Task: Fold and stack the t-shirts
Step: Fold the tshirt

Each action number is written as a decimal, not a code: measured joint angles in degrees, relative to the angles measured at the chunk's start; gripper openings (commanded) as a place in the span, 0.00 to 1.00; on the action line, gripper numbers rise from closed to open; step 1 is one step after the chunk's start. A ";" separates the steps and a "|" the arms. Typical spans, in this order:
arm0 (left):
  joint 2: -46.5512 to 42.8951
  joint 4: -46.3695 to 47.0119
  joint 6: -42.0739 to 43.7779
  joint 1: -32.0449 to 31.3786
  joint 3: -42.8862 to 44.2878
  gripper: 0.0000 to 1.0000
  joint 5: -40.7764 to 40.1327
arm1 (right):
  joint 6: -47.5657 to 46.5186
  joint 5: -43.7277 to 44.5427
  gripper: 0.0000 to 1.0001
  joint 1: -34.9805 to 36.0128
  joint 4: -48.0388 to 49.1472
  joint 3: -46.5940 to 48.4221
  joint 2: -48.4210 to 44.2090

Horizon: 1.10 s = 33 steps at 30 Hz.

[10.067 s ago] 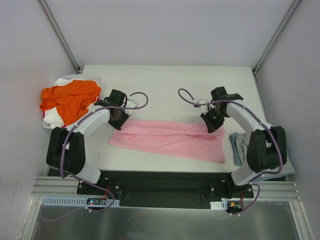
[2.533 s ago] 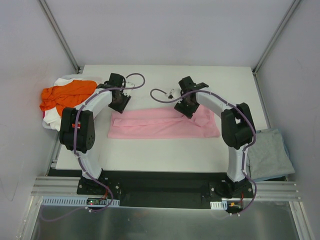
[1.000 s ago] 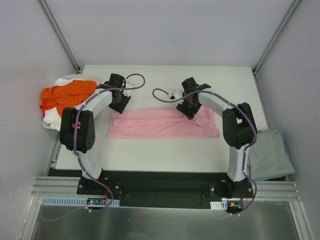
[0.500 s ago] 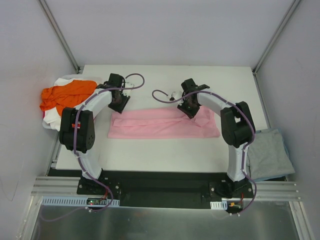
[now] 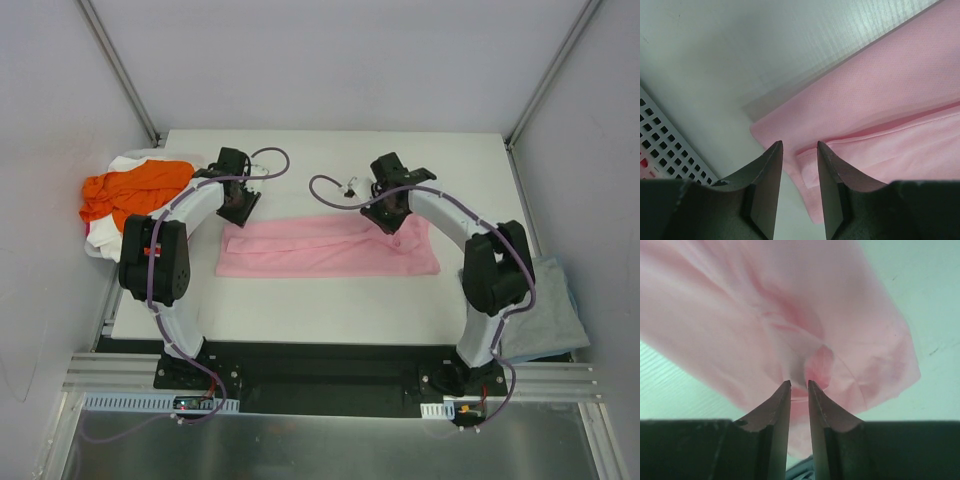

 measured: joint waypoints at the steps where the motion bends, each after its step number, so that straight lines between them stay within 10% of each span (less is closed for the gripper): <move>1: 0.00 0.00 0.00 0.00 0.00 0.34 0.00 | 0.20 0.04 0.24 0.26 -0.22 -0.79 -1.75; 12: -0.57 0.17 -0.02 0.00 -0.87 0.34 0.02 | 2.86 -0.63 0.24 4.02 -3.02 -8.26 -10.67; 22: -0.68 0.35 -0.02 0.00 -0.87 0.34 0.04 | 2.80 3.15 0.55 4.09 -1.64 -10.12 -10.64; 33: -0.68 0.39 0.00 0.00 -0.87 0.34 0.04 | 1.49 4.83 0.42 2.86 -0.76 -8.92 -6.91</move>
